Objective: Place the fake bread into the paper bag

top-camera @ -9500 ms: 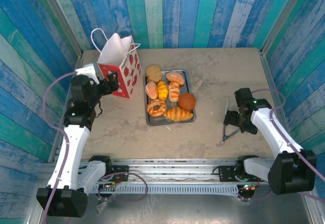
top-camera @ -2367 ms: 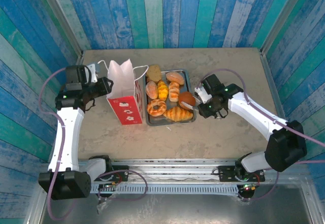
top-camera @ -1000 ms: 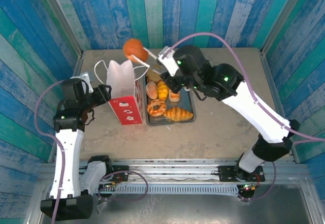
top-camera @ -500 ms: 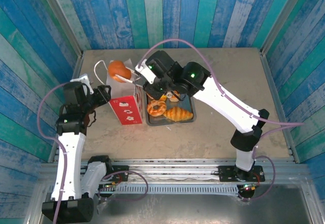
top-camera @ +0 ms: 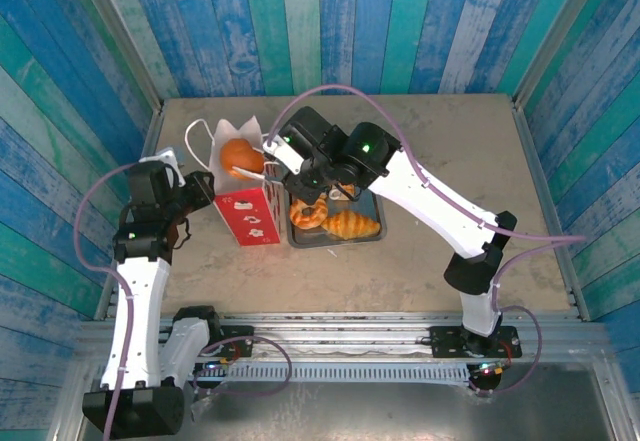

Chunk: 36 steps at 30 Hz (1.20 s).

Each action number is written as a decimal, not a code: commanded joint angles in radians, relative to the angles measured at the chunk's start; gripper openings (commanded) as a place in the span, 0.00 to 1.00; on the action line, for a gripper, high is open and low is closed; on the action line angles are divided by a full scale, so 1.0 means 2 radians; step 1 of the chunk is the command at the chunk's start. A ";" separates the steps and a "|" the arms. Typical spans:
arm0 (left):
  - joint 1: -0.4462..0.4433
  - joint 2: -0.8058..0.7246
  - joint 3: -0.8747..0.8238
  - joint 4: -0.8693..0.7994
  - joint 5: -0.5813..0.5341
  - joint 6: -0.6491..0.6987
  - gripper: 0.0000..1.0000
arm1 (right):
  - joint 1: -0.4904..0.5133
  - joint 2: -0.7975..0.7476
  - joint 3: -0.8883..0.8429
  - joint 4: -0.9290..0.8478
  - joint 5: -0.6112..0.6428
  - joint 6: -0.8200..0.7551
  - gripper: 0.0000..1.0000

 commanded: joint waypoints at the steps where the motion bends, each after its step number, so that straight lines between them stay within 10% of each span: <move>1: 0.001 0.003 -0.006 0.015 -0.012 0.007 0.41 | 0.004 0.004 0.019 -0.015 0.021 -0.008 0.45; 24: 0.001 0.011 -0.019 0.052 0.038 -0.010 0.02 | 0.004 -0.001 0.034 -0.001 0.024 -0.010 0.60; 36: 0.001 0.011 -0.001 0.041 0.030 0.002 0.01 | 0.000 -0.064 0.006 0.057 0.011 0.000 0.58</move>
